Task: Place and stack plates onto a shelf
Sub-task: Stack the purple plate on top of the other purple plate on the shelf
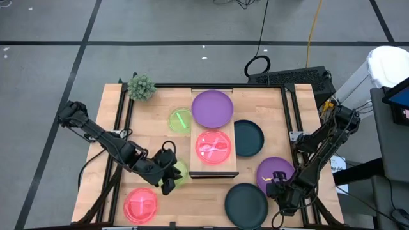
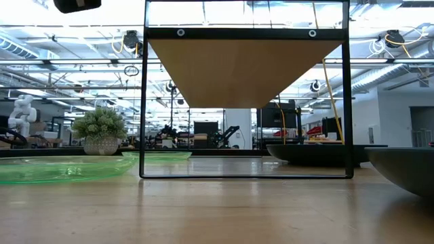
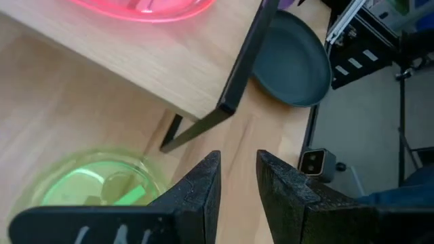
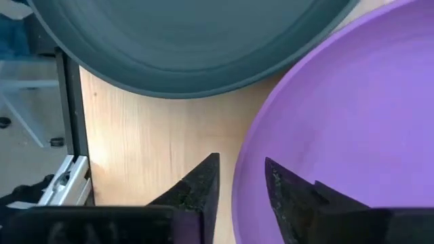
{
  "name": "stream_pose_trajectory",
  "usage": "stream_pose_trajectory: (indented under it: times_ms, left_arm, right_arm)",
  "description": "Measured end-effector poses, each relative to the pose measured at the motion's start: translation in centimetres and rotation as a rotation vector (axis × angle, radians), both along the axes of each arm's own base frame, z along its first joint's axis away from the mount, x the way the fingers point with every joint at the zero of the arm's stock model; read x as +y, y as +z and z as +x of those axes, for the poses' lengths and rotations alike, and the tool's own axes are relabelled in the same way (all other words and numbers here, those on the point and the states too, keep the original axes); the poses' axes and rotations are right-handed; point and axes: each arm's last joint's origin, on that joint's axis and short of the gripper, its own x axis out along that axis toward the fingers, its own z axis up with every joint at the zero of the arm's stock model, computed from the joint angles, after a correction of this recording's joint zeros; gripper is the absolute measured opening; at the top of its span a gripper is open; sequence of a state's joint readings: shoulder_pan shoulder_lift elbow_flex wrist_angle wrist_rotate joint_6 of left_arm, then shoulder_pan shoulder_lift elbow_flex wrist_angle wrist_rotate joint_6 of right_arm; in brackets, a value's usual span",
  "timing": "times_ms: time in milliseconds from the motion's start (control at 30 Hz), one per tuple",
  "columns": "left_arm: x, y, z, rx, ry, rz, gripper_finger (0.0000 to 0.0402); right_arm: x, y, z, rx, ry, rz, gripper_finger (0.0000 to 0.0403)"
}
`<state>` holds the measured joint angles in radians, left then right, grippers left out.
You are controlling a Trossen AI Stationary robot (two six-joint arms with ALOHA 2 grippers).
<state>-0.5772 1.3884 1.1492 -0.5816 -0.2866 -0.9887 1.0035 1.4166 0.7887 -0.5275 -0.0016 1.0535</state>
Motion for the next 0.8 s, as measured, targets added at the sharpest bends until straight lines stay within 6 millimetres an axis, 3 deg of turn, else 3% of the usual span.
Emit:
stream_pose_trajectory:
  times_ms: [300,433,533,800]
  left_arm:
    - [0.0,-0.3,-0.4,0.032,0.036,0.009,0.0099]
    - [0.0,-0.4,-0.5,0.045,0.047,0.014,0.0099]
    - [0.1,-0.4,-0.5,0.043,0.064,0.008,0.0099]
    - [0.1,-0.3,-0.5,0.043,0.090,-0.018,0.0099]
  right_arm:
    - [-0.4,-0.2,-0.2,0.003,0.072,-0.056,0.0021]
    - [-0.3,-0.5,-0.3,-0.006,0.063,-0.034,0.0005]
    - [-0.2,-0.8,-0.6,-0.026,0.036,-0.025,0.0020]
    - [-0.4,-1.1,-1.0,-0.023,0.019,-0.062,0.0112]
